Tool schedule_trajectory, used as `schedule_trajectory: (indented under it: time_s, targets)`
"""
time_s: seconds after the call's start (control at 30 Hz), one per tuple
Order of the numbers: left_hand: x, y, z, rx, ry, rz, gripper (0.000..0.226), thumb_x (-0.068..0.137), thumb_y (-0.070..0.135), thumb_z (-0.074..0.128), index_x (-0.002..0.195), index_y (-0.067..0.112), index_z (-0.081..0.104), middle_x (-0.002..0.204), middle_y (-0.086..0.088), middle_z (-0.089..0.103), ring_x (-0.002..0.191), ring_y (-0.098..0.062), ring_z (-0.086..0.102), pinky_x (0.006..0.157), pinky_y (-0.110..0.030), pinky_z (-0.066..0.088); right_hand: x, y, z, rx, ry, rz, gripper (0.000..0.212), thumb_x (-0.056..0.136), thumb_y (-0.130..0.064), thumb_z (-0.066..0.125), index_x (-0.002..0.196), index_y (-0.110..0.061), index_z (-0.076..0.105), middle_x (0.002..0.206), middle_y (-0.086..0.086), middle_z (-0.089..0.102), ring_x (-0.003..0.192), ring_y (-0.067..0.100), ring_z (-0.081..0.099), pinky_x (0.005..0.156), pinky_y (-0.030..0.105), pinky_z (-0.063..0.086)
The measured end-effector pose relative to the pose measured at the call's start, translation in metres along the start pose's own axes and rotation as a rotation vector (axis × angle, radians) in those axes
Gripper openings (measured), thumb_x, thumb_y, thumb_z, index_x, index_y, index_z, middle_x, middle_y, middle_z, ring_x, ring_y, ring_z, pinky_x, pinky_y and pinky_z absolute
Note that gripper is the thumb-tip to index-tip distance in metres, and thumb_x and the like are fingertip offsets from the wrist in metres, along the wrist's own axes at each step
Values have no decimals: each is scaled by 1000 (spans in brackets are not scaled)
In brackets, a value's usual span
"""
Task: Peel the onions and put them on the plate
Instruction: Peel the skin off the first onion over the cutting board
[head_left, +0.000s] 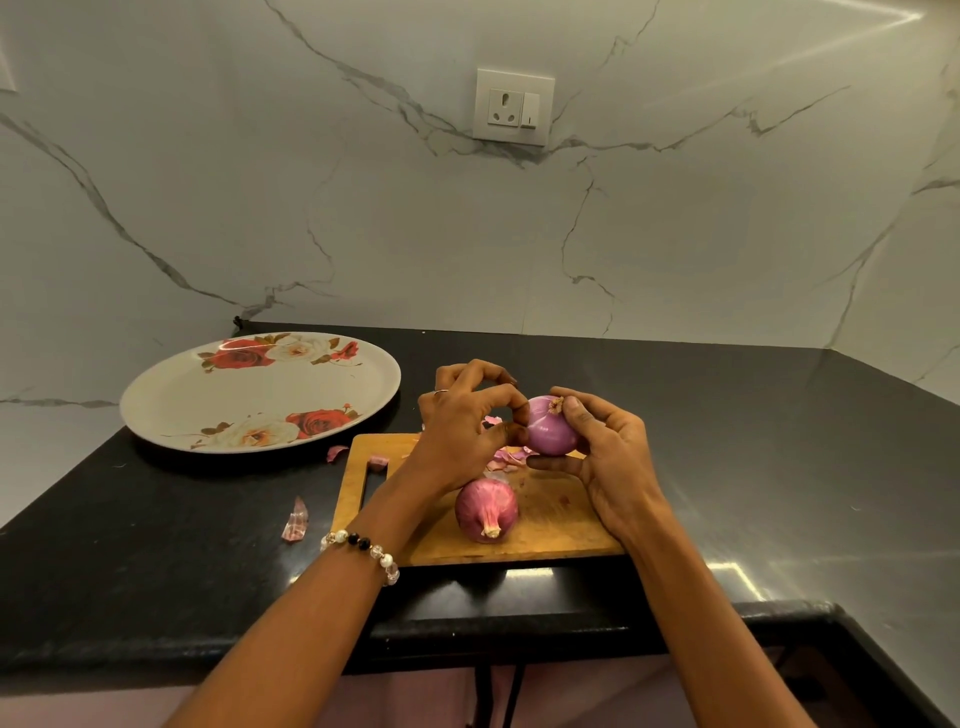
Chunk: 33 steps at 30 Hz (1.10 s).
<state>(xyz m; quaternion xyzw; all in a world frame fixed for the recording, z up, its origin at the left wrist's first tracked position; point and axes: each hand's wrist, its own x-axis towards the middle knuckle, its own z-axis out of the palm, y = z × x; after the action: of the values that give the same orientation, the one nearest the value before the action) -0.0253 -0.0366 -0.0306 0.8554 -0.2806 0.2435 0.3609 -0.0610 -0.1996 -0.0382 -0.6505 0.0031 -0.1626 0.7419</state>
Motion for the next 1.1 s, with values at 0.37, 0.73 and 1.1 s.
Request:
schedule_trajectory:
  time_s: [0.37, 0.73, 1.1]
  targets:
    - [0, 3, 0, 97, -71, -14, 16, 89, 16, 61, 103, 24, 63, 128, 0, 44, 123, -18, 29, 90, -31, 19, -8, -8, 6, 144, 13, 97, 19, 96, -16, 58, 106, -3, 67, 118, 16, 64, 99, 34, 69, 61, 38, 62]
    - [-1, -4, -2, -44, 48, 65, 13, 78, 19, 75, 83, 25, 65, 82, 27, 53, 93, -6, 48, 85, -52, 40, -10, -15, 4, 226, 159, 141, 12, 99, -16, 56, 96, -10, 65, 112, 9, 57, 94, 30, 65, 54, 30, 60]
    - [-2, -6, 2, -138, 109, 80, 16, 84, 24, 64, 93, 16, 74, 91, 2, 71, 86, -12, 56, 74, -52, 51, -8, -12, 6, 175, 86, 105, 16, 99, -18, 55, 99, -9, 68, 113, 13, 63, 107, 38, 65, 61, 36, 63]
